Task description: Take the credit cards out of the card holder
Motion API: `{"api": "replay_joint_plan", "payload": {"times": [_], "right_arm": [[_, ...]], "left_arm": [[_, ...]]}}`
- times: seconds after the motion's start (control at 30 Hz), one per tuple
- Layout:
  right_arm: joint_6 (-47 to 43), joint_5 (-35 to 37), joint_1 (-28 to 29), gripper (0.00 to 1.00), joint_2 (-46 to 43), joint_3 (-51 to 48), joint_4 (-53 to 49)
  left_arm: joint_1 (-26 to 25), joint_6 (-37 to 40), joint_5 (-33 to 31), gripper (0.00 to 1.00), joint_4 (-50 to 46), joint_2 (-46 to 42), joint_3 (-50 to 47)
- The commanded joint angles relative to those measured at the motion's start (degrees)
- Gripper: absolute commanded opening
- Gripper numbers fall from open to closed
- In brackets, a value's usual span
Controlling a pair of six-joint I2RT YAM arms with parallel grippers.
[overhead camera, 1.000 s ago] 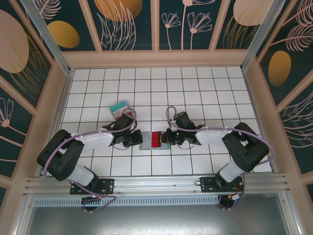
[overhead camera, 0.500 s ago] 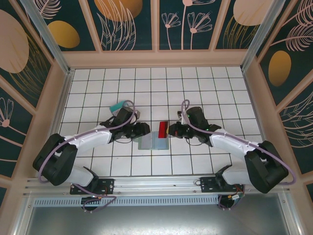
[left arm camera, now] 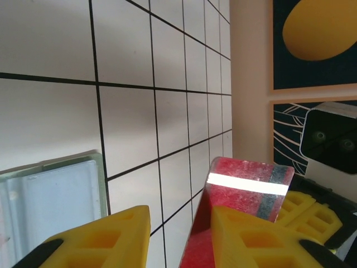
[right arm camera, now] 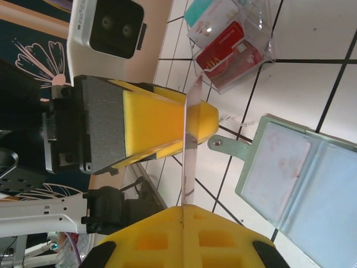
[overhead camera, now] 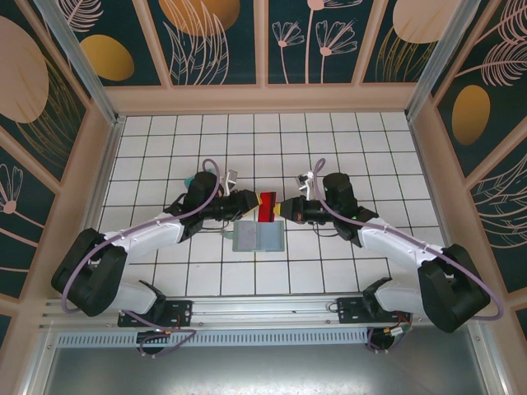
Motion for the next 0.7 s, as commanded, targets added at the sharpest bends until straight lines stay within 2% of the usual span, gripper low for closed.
{"api": "replay_joint_plan", "payload": {"times": [0.0, 0.27, 0.67], "right_arm": [[1.4, -2.6, -0.2, 0.00, 0.9, -1.1, 4.9], [1.8, -2.9, -2.3, 0.00, 2.0, -1.2, 5.8], [2.1, -4.0, -2.4, 0.00, 2.5, -1.3, 7.3]], "left_arm": [[0.4, -1.7, 2.9, 0.34, 4.5, -1.0, -0.8], [0.5, -2.0, 5.1, 0.29, 7.1, -2.1, -1.6], [0.6, -1.6, 6.2, 0.10, 9.1, -4.3, -2.0]]}}
